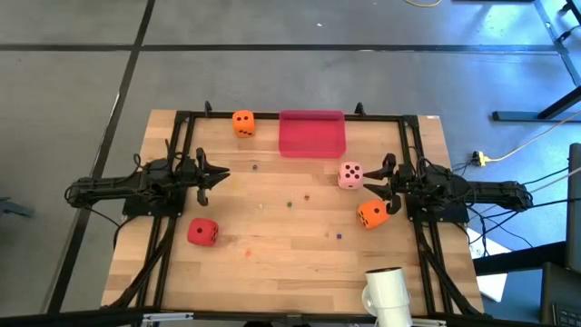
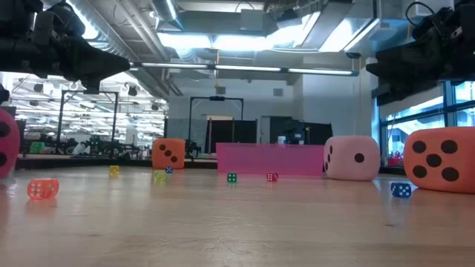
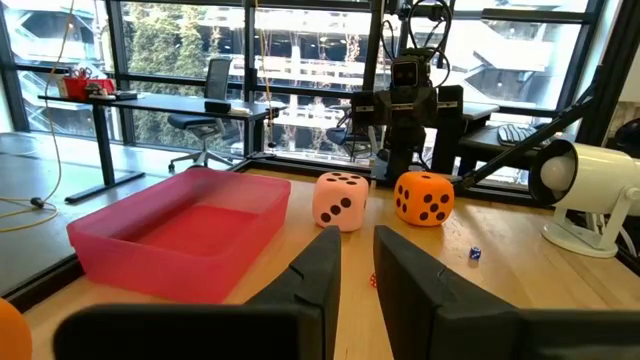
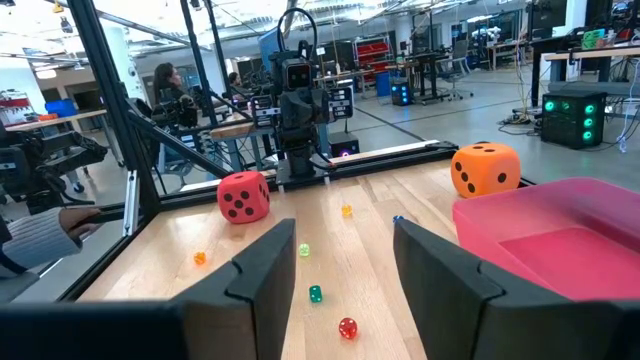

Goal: Pick & Place Dice

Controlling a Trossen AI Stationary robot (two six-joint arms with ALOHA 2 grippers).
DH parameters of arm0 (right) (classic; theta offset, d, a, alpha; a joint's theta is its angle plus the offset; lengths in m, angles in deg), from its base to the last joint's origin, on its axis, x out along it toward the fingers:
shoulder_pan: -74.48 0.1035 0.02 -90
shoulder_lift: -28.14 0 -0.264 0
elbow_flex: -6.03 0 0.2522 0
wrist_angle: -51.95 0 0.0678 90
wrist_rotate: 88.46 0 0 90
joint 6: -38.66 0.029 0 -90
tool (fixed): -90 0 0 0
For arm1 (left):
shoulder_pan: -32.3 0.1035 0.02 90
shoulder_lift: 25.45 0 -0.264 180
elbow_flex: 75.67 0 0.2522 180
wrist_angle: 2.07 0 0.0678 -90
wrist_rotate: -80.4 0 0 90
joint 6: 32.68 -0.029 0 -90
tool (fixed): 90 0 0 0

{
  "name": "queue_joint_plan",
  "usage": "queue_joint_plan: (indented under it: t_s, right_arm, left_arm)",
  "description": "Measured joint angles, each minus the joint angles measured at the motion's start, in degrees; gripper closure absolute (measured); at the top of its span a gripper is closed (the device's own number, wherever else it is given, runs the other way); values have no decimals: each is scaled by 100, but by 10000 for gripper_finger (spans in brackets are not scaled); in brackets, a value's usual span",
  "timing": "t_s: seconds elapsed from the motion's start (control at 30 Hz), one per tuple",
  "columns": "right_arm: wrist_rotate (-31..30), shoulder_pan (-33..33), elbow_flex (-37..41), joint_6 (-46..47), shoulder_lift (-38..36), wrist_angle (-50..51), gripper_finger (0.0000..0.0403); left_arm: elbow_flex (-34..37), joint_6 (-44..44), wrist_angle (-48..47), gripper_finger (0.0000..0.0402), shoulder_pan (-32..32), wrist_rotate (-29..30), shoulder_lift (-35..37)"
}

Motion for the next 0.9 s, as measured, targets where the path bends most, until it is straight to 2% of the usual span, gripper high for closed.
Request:
queue_joint_plan:
  t_s: [0.23, 0.37, 0.5, 0.7, 0.9]
  right_arm:
    - [0, 0, -2, 0, 2, -2, 231]
    - [0, 1, -2, 1, 2, -1, 231]
    - [0, 0, -2, 6, 2, 0, 231]
    - [0, 1, -2, 1003, 2, -2, 231]
    - [1, 1, -1, 1117, 2, -23, 231]
  left_arm:
    - [0, 13, 4, 343, -2, 2, -2]
    - [-23, 658, 157, 343, 0, 10, 0]
    - [-37, 850, 164, 343, 0, 11, -1]
    - [-39, 855, 168, 343, 0, 9, -1]
    - [-39, 724, 174, 343, 0, 49, -2]
